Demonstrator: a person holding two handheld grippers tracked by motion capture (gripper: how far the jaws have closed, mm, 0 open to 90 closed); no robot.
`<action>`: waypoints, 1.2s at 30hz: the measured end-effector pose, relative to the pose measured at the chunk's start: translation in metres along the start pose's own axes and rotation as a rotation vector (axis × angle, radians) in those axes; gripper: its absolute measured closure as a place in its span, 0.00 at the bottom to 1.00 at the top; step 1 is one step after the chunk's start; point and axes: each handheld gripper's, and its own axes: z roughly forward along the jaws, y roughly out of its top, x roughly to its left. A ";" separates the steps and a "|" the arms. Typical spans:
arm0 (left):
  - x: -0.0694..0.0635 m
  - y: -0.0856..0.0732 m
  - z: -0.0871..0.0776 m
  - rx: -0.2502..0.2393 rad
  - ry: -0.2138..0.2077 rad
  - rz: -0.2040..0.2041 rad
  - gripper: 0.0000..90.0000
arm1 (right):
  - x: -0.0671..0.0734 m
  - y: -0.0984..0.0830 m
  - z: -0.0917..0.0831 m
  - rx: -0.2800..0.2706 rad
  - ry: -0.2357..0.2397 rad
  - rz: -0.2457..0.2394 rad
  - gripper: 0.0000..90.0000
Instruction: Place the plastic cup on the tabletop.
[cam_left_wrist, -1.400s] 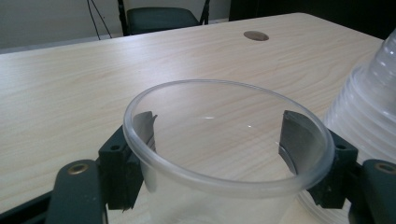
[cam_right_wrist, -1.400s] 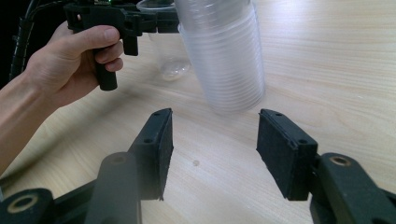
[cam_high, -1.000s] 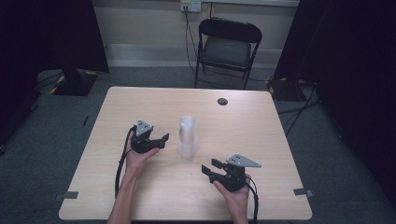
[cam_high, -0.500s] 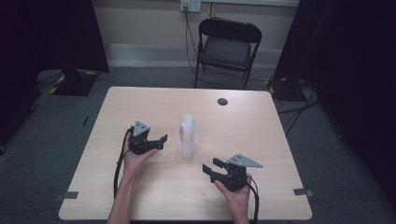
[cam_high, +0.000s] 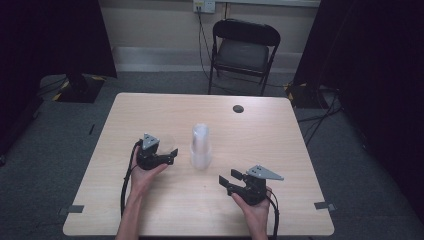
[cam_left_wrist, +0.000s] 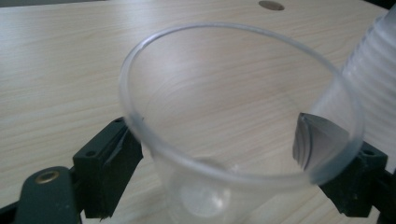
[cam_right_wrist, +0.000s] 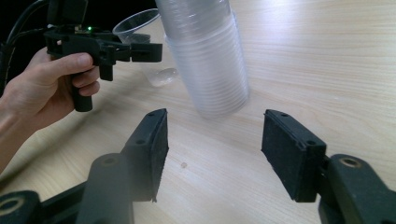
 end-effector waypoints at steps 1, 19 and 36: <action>-0.001 0.000 -0.002 -0.002 -0.004 0.001 0.17 | -0.001 -0.001 0.000 0.000 -0.001 0.000 0.45; -0.013 -0.010 -0.037 -0.023 0.015 -0.021 0.19 | -0.007 -0.006 -0.002 -0.007 -0.028 0.006 0.39; -0.031 -0.030 -0.081 -0.061 -0.033 -0.009 0.17 | -0.017 -0.009 -0.013 -0.015 -0.066 0.020 0.39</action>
